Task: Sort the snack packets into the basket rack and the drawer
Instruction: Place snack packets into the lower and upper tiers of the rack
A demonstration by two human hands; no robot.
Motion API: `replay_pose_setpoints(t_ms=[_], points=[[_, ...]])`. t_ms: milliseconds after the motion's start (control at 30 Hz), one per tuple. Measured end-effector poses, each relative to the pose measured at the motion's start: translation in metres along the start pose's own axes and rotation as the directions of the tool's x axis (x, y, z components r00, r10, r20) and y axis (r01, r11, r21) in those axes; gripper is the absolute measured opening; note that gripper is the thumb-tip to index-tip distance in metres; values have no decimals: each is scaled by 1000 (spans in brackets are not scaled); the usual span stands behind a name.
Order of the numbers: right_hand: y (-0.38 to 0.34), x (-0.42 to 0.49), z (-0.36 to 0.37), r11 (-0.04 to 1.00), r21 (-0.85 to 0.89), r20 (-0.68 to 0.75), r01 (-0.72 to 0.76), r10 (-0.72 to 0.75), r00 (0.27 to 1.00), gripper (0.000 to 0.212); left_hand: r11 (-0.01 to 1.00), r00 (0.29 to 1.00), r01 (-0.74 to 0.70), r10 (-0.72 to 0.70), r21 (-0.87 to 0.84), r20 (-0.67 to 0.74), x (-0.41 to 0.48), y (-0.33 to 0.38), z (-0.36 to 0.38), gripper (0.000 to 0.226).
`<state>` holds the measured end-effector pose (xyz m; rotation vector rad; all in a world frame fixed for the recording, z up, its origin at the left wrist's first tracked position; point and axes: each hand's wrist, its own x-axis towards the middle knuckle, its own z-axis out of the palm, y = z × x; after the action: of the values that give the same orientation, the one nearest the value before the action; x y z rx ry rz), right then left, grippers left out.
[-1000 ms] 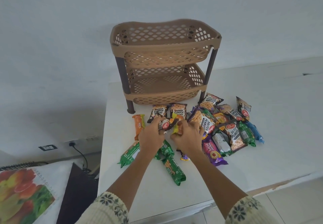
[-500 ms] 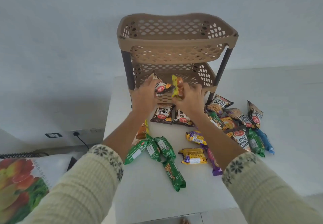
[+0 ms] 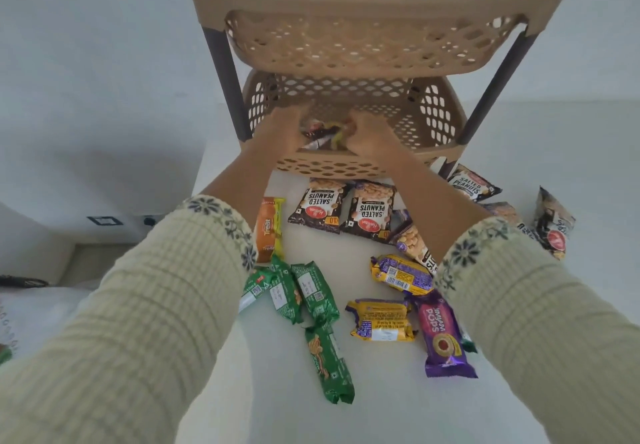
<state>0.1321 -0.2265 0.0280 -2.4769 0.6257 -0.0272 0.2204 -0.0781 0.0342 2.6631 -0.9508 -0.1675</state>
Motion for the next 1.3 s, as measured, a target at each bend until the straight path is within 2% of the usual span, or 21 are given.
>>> replay_pose_setpoints(t_ms=[67, 133, 233, 400, 533, 567, 633, 700, 933, 1067, 1300], points=[[0, 5, -1, 1000, -2, 50, -4, 4, 999, 39, 997, 999, 49, -49, -52, -2, 1, -2, 1, 60], [1, 5, -1, 1000, 3, 26, 18, -18, 999, 36, 993, 995, 99, -100, -59, -11, -1, 1, 1, 42], [1, -1, -1, 997, -56, 39, 57, -55, 998, 27, 995, 991, 87, -80, -58, 111, -5, 13, -1, 29], [-1, 5, -5, 971, -220, 195, 93, -49, 980, 17, 996, 958, 43, -64, 83, 278, 4, 29, 2, 40], [-2, 16, -3, 947, -310, 293, 85, 10, 956, 20, 971, 896, 85, -173, 224, 409, 20, 24, 7, 48], [-3, 19, -3, 942, -326, 340, 84, 34, 940, 22, 958, 872, 93, -210, 272, 441, 24, 22, 7, 51], [-3, 27, 0, 934, -352, 413, 65, 93, 906, 43, 935, 840, 92, -257, 342, 477, 32, 18, 8, 58], [-5, 31, 3, 922, -383, 441, 51, 135, 887, 60, 920, 835, 108, -289, 376, 468, 37, 13, 11, 61], [-16, 51, 20, 950, -312, 450, -6, 153, 880, 76, 927, 893, 102, -245, 360, 378, 44, -3, 21, 59], [-26, 64, 34, 967, -254, 458, -18, 137, 878, 74, 903, 916, 94, -243, 420, 318, 47, -14, 25, 55], [-31, 79, 53, 972, -235, 423, 0, 102, 900, 80, 868, 920, 51, -234, 494, 316, 51, -18, 24, 55]])
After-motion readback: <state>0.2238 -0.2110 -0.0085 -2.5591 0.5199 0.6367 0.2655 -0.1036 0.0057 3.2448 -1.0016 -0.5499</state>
